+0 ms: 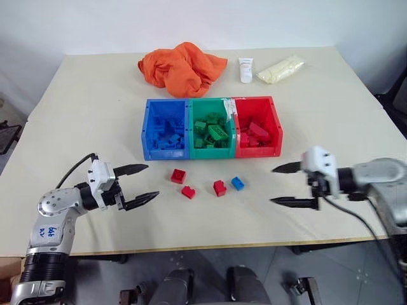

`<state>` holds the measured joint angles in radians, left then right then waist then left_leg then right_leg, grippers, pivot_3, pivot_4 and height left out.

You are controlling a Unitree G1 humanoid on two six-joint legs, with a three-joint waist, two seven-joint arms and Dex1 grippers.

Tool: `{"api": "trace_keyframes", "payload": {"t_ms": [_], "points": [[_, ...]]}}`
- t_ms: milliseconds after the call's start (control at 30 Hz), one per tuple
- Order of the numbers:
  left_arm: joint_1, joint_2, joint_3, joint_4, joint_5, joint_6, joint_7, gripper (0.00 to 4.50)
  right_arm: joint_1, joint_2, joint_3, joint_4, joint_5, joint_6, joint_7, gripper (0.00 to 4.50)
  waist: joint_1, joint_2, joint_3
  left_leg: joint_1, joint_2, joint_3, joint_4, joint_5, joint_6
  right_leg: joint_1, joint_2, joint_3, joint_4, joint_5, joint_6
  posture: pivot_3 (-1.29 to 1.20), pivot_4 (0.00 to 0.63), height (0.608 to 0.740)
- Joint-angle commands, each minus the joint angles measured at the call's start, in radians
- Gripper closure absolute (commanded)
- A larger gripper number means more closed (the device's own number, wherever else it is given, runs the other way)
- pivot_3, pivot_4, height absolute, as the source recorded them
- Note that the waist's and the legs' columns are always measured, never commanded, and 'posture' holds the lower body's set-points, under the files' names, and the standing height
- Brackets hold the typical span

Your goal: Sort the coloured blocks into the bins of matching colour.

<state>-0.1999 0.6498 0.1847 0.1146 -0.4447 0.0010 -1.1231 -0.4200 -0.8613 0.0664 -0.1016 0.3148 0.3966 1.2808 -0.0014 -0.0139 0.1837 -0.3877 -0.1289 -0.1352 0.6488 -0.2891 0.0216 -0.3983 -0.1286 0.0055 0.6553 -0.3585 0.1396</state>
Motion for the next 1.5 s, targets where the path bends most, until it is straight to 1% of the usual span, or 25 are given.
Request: {"api": "trace_keyframes", "payload": {"t_ms": [33,167,367,433,467,700,733,900,1000,1100,1200,1300,1433,1500], "points": [[0.020,0.007,0.014,-0.069,-0.012,0.004,0.013,0.00,-0.075,0.067,0.077,0.036,-0.045,-0.020,-0.027,0.03,0.000,0.000,0.000,0.000,0.000,0.000,0.000,0.000,0.000,0.000,0.000,0.000,0.000,0.000,0.000,0.00,0.150,0.740],[0.058,0.011,0.031,-0.115,-0.021,0.018,0.027,0.00,-0.144,0.150,0.152,0.127,-0.102,-0.075,-0.039,0.03,0.000,0.000,0.000,0.000,0.000,0.000,0.000,-0.001,0.000,0.000,0.000,0.000,0.000,0.000,0.000,0.00,0.150,0.740],[0.103,0.011,0.055,-0.155,-0.026,0.026,0.053,0.00,-0.183,0.193,0.228,0.247,-0.194,-0.163,-0.039,0.03,0.000,0.000,0.000,0.000,0.000,-0.003,0.000,-0.001,0.000,0.000,0.000,0.000,0.000,0.000,0.000,0.00,0.150,0.740],[0.116,0.010,0.060,-0.166,-0.026,0.028,0.057,0.00,-0.191,0.204,0.231,0.269,-0.205,-0.180,-0.043,0.40,-0.002,0.000,0.000,0.000,0.000,-0.002,0.000,-0.001,0.000,0.000,0.000,0.000,0.000,0.000,0.000,0.00,0.150,0.740],[0.120,0.009,0.062,-0.171,-0.026,0.030,0.061,0.00,-0.194,0.208,0.227,0.276,-0.203,-0.185,-0.043,0.65,-0.003,0.000,0.000,0.000,0.000,-0.002,0.000,-0.001,0.000,0.000,0.000,0.000,0.000,0.000,0.000,0.00,0.150,0.740],[0.123,0.004,0.062,-0.174,-0.025,0.031,0.072,0.00,-0.215,0.229,0.185,0.280,-0.172,-0.192,-0.044,3.05,-0.002,0.000,0.000,0.000,0.000,-0.002,0.000,-0.001,0.000,0.000,0.001,0.000,0.000,0.000,0.000,0.00,0.150,0.740],[0.120,0.002,0.060,-0.172,-0.024,0.030,0.073,0.00,-0.219,0.233,0.175,0.270,-0.162,-0.185,-0.045,3.14,-0.002,0.000,0.000,0.000,0.000,-0.002,0.000,-0.001,0.000,0.000,0.001,0.000,0.000,0.000,0.000,0.00,0.150,0.740],[0.115,-0.001,0.058,-0.165,-0.024,0.025,0.076,0.00,-0.264,0.244,0.126,0.222,-0.113,-0.145,-0.054,3.14,-0.003,0.000,0.000,0.000,0.000,-0.002,0.000,-0.001,0.000,0.000,0.001,0.000,0.000,0.000,0.000,0.00,0.150,0.740],[0.110,-0.002,0.056,-0.159,-0.023,0.021,0.075,0.00,-0.374,0.300,0.107,0.230,-0.086,-0.110,-0.088,3.14,-0.009,0.000,0.000,0.000,0.001,-0.002,0.000,-0.001,-0.001,-0.001,0.001,0.000,0.001,0.000,0.000,0.00,0.150,0.740],[0.103,-0.005,0.054,-0.153,-0.021,0.016,0.075,0.00,-0.467,0.379,0.123,0.298,-0.091,-0.133,-0.103,3.14,-0.015,0.000,0.000,0.000,0.002,-0.001,-0.001,-0.001,-0.002,-0.002,0.002,0.000,0.002,0.001,-0.001,0.00,0.150,0.740],[0.090,-0.009,0.053,-0.145,-0.017,0.009,0.076,0.00,-0.593,0.498,0.145,0.466,-0.142,-0.204,-0.170,3.14,-0.026,0.000,0.000,0.000,0.002,-0.002,-0.001,-0.001,-0.002,-0.002,0.002,0.000,0.003,0.001,-0.001,0.00,0.150,0.740],[0.079,-0.012,0.048,-0.136,-0.012,0.002,0.075,0.00,-0.689,0.576,0.188,0.626,-0.217,-0.267,-0.211,3.14,-0.031,0.000,0.000,0.000,0.002,-0.002,-0.001,-0.001,-0.002,-0.004,0.002,-0.001,0.005,0.001,-0.001,0.00,0.150,0.740],[0.077,-0.016,0.044,-0.139,-0.010,-0.005,0.079,0.00,-0.836,0.730,0.177,0.897,-0.264,-0.383,-0.340,3.14,-0.048,0.000,0.000,-0.001,0.002,-0.001,-0.002,-0.001,-0.002,-0.008,0.002,-0.002,0.008,0.001,-0.002,0.00,0.150,0.740],[0.078,-0.018,0.041,-0.142,-0.009,-0.008,0.081,0.00,-0.883,0.775,0.167,0.997,-0.284,-0.440,-0.391,3.14,-0.058,0.000,0.000,-0.001,0.002,-0.002,-0.003,-0.001,-0.003,-0.008,0.002,-0.003,0.008,0.001,-0.002,0.00,0.150,0.740]]}}
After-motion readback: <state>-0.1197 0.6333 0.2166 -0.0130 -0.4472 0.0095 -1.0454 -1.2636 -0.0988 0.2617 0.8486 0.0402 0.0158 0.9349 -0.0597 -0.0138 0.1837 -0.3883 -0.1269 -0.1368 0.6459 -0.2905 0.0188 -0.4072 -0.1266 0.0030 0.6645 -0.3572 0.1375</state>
